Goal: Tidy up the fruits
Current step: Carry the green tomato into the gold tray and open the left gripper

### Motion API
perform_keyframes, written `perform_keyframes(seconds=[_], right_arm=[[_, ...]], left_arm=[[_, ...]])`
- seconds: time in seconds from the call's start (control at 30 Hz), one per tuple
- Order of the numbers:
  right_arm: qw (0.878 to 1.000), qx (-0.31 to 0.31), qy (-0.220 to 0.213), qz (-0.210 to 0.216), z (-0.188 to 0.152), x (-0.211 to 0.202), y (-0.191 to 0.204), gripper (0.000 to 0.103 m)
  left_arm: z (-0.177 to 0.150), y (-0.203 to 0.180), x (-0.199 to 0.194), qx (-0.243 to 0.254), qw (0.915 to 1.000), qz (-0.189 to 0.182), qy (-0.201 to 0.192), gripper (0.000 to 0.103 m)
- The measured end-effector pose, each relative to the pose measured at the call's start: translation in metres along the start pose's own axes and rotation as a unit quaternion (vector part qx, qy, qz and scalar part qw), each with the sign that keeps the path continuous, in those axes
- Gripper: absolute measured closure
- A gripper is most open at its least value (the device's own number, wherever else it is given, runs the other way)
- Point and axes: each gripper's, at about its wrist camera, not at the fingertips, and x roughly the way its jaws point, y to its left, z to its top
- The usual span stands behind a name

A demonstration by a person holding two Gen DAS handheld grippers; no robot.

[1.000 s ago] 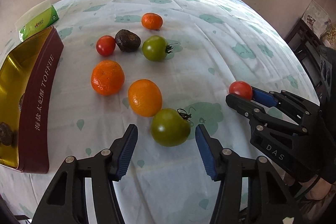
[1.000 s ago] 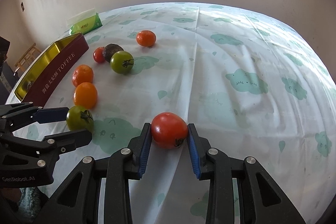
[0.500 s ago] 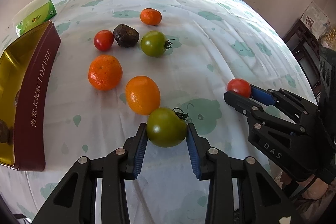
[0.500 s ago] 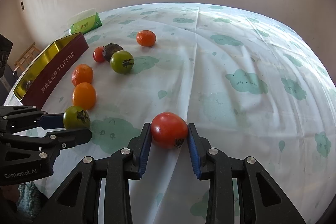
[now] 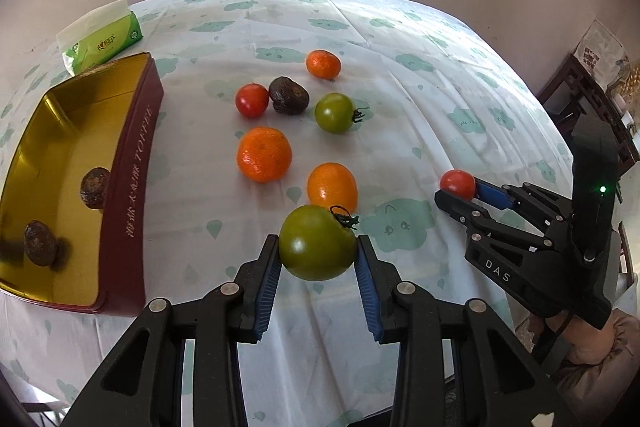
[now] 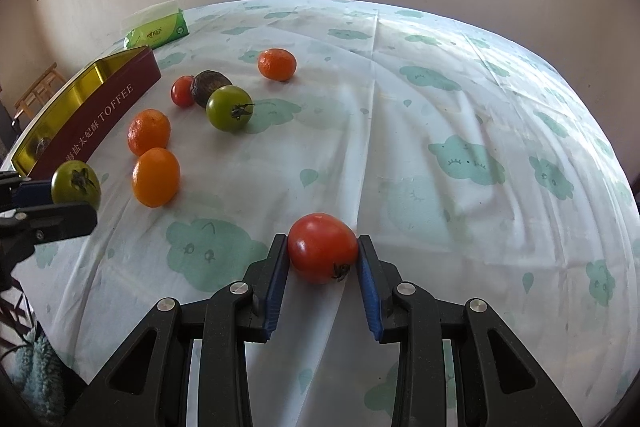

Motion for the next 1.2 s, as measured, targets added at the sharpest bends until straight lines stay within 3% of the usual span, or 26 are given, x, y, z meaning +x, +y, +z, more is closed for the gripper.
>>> perform_keyframes(seconds=[0.3, 0.5, 0.7, 0.9, 1.2], right_arm=[[1.000, -0.002, 0.006, -0.008, 0.000, 0.001, 0.001, 0.068], [1.000, 0.002, 0.010, -0.013, 0.002, 0.002, 0.002, 0.068], [1.000, 0.006, 0.016, -0.015, 0.003, 0.003, 0.003, 0.068], [1.000, 0.014, 0.020, -0.018, 0.005, 0.004, 0.002, 0.068], [0.999, 0.023, 0.025, -0.025, 0.007, 0.005, 0.003, 0.068]], left_arm=[[0.015, 0.047, -0.031, -0.026, 0.9981, 0.037, -0.040, 0.070], [0.031, 0.100, -0.044, -0.052, 0.9922, 0.095, -0.063, 0.070], [0.044, 0.155, -0.040, -0.079, 0.9843, 0.146, -0.060, 0.070], [0.052, 0.195, -0.026, -0.107, 0.9820, 0.151, -0.036, 0.070], [0.058, 0.219, -0.002, -0.119, 0.9821, 0.146, -0.007, 0.070]])
